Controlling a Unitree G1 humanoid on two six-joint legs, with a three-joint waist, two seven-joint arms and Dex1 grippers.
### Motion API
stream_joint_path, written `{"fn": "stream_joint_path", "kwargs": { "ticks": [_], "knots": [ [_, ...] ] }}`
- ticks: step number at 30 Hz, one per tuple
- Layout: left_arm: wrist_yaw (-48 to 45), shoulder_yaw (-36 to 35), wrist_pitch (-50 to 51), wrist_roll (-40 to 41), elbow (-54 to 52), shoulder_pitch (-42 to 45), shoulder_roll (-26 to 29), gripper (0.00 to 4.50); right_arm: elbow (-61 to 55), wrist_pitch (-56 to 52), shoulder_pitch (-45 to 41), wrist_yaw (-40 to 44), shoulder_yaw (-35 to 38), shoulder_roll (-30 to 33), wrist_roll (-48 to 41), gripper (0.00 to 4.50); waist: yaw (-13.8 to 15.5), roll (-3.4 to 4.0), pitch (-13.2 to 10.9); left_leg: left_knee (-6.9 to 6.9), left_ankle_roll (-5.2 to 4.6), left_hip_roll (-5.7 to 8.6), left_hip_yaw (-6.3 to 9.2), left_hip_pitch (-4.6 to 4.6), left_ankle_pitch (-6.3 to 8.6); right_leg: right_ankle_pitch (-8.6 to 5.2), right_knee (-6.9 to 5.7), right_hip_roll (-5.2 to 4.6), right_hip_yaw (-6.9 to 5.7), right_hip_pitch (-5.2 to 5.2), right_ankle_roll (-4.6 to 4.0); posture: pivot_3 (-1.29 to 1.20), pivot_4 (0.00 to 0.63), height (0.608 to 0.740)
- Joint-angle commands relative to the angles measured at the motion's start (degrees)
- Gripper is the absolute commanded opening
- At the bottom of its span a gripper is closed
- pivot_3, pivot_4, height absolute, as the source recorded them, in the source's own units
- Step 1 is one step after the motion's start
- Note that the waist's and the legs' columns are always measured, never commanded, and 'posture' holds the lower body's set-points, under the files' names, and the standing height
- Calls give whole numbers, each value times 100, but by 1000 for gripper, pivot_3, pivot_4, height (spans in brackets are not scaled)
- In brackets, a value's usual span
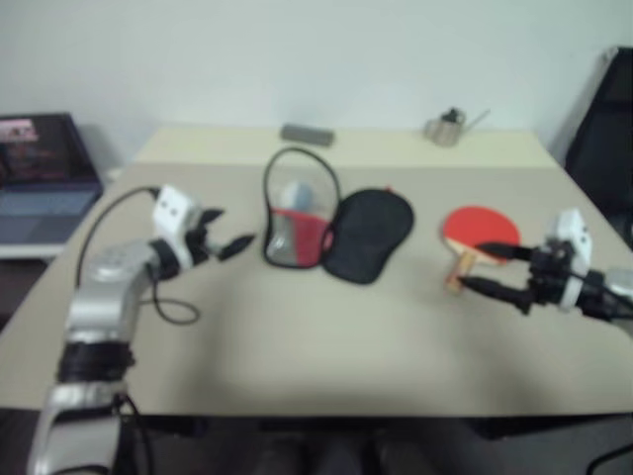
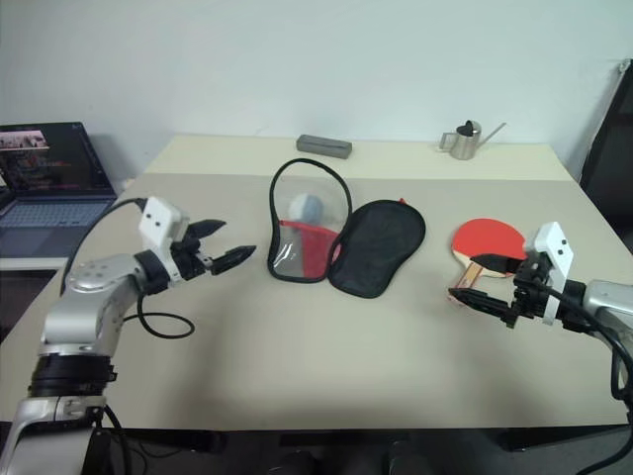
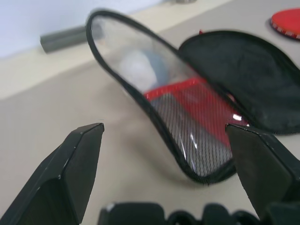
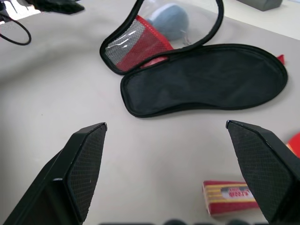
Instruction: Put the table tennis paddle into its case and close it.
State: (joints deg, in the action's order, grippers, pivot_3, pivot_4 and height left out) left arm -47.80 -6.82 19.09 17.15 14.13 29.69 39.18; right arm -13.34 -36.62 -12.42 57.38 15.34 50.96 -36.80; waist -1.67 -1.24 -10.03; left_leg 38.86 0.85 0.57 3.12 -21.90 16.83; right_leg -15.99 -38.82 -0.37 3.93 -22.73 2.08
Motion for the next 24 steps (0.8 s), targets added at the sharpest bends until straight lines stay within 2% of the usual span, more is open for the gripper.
{"fn": "stream_joint_path", "kwargs": {
  "ticks": [1, 7, 11, 16, 24],
  "knots": [
    [107, 4, -132, -43, 27, 65, -169, 4500, -177, 84, -100, -130, 71, -46, 5, 4466, 1, -4, -3, 0, 0, 0, 0, 0, 0, 0, -1, 0, 0, 0, 0, 0, 150, 740],
    [-164, 5, -150, 66, -192, -70, -174, 4500, -539, -247, -108, -670, 110, -251, -182, 4466, -8, -8, -5, 0, 0, -2, 3, -5, 0, 0, -3, -1, 7, -8, 0, 0, 150, 740],
    [-534, -37, -179, 181, -414, -175, -40, 4500, -804, -852, -283, -1262, 75, -512, -468, 4466, -11, -8, -5, 0, 0, -4, 4, -6, 0, 0, -6, -1, 11, -9, -1, 0, 150, 740],
    [-1116, -115, -78, 462, -739, -292, 221, 4500, -876, -1289, -430, -1592, -54, -633, -587, 4466, -2, -9, -5, -1, 1, -4, 5, -10, 0, 0, -3, -1, 9, -12, -1, 0, 150, 740],
    [-1769, -139, 160, 730, -519, 21, 613, 4500, -568, -1927, -1027, -2215, -819, -914, -295, 4466, -15, -9, -6, 0, 0, -3, 2, -15, 0, -1, -7, 0, 4, -23, -3, 0, 150, 740]
  ]
}}
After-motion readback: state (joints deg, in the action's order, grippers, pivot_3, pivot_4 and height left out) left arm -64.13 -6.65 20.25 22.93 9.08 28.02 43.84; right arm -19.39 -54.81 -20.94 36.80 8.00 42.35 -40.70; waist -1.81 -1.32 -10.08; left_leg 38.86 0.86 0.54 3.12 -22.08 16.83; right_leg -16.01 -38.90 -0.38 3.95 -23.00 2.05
